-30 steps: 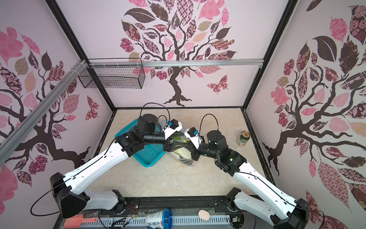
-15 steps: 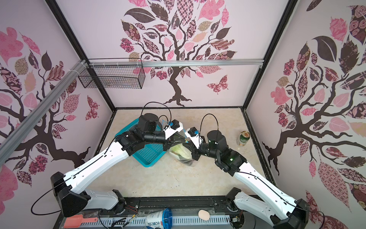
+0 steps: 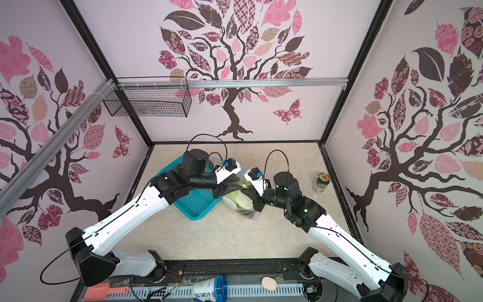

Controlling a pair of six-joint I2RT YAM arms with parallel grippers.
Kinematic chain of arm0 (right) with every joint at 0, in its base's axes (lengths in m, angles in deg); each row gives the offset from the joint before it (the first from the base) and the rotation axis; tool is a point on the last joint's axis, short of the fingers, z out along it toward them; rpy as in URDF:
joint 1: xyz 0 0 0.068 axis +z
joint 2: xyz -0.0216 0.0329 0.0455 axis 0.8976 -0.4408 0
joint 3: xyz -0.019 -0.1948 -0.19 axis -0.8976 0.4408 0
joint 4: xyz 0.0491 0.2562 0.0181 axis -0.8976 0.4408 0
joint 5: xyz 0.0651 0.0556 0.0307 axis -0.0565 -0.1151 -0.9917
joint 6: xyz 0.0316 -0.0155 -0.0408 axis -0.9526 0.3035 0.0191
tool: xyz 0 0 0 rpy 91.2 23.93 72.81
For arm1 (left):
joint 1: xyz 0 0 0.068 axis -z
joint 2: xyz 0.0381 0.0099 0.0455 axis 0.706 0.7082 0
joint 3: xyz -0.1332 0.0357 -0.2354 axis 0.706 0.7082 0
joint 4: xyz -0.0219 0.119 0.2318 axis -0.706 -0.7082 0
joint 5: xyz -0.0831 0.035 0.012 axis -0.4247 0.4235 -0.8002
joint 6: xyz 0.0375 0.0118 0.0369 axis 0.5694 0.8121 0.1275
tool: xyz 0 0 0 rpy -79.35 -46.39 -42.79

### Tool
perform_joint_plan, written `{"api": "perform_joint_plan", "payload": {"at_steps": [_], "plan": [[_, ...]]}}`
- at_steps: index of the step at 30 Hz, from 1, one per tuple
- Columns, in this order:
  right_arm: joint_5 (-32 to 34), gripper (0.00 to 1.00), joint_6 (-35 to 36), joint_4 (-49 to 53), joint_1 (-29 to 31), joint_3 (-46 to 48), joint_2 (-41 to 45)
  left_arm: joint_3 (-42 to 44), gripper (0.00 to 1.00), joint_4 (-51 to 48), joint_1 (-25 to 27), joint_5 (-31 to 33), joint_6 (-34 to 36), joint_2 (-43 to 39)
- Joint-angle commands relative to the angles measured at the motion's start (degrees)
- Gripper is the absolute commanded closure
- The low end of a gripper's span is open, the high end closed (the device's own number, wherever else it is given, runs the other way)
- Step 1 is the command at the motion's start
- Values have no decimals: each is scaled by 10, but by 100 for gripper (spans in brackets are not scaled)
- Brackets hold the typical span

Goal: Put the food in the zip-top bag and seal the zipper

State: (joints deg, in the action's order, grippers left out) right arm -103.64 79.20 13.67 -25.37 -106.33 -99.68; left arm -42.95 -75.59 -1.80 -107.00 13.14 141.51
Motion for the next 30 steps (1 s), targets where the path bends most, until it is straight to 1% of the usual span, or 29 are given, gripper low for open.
{"api": "perform_joint_plan", "payload": {"at_steps": [1,4,10,16,21,26,30], "plan": [[-14,100,3,2,1,-25,-2,-44,54,11,1,-42,1,-11],[-20,100,5,0,0,-23,0,-55,53,18,-4,-72,-3,-5],[-22,100,11,-3,1,-19,4,-91,53,-7,-5,-121,-2,36],[4,100,10,-20,0,-5,30,-117,54,-45,-5,-153,2,79],[26,100,12,-23,1,3,48,-117,55,-73,-4,-158,7,88],[26,100,12,-21,1,4,47,-112,65,-83,-4,-147,8,82],[24,100,11,-21,0,3,45,-111,66,-90,-3,-139,14,79]]}}
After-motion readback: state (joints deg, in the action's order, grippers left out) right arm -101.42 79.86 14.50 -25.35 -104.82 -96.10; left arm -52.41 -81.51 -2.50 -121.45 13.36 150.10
